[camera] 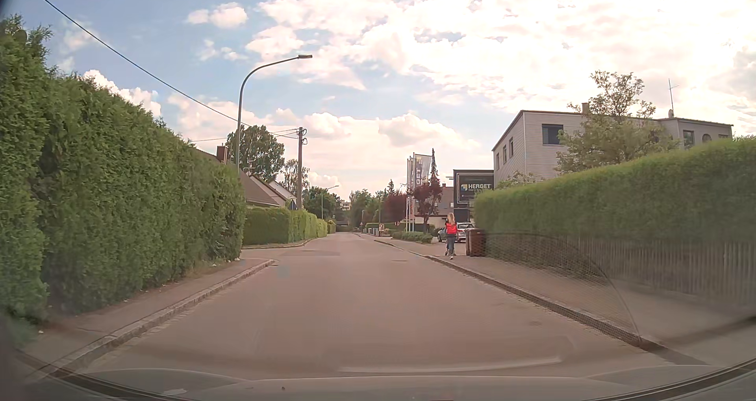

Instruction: Follow the waypoints while adhering to traffic rules and regulations

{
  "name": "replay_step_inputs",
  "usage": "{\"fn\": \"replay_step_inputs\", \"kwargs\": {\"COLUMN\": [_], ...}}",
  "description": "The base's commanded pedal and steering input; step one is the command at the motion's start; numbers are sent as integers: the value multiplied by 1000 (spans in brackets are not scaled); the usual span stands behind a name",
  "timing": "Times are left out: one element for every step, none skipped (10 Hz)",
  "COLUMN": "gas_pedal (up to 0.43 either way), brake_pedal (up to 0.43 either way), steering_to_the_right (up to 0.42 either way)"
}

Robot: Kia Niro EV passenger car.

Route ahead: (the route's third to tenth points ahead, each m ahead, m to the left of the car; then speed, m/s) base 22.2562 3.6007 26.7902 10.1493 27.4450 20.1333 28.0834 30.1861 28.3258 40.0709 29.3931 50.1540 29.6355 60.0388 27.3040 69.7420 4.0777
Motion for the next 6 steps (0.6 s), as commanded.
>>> {"fn": "replay_step_inputs", "kwargs": {"gas_pedal": [0,0,0,0,0,0], "brake_pedal": [24,24,24,18,24,18], "steering_to_the_right": [-3,-1,0,0,0,-2]}}
